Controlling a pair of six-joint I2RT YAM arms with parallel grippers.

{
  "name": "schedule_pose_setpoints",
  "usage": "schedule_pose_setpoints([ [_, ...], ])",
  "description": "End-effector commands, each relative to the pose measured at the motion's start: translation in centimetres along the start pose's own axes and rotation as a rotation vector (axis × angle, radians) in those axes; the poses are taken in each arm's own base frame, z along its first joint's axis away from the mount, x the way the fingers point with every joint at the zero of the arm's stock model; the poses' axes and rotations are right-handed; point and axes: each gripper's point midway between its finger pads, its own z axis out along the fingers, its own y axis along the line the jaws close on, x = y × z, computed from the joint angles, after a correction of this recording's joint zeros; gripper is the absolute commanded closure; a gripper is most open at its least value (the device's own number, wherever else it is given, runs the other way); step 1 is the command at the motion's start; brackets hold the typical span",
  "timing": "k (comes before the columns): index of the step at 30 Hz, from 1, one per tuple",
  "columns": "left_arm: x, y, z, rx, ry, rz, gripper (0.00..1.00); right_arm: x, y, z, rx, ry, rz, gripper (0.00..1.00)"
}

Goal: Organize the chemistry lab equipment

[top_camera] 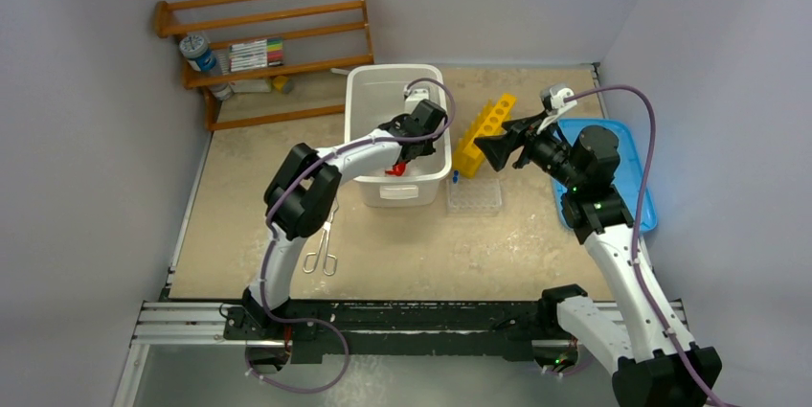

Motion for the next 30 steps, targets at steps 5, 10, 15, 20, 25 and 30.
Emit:
schedule_pose_setpoints([
  [5,-0.2,-0.5,0.0,0.026,-0.012,0.002,0.78,-2.0,-0.1,0.0,0.011,-0.050,-0.045,0.17],
  [10,-0.8,-0.2,-0.5,0.017,-0.033,0.007,0.76,-2.0,-0.2,0.0,0.018,-0.048,-0.044,0.17],
  [15,-3.2,-0.1,-2.3,0.023,-0.100,0.007,0.55,-2.0,-0.3,0.1,0.021,-0.046,-0.042,0.17],
  [20,-5.3,0.1,-4.1,0.019,-0.149,0.011,0.47,-2.0,-0.5,0.2,0.032,-0.044,-0.042,0.17],
  [25,-7.6,0.8,-6.6,0.006,-0.216,0.002,0.47,-1.9,-1.1,0.3,0.060,-0.044,-0.036,0.17],
  [30,-10.5,1.4,-10.6,0.044,-0.323,-0.017,0.47,-2.0,-1.6,0.8,0.075,-0.049,-0.034,0.16],
])
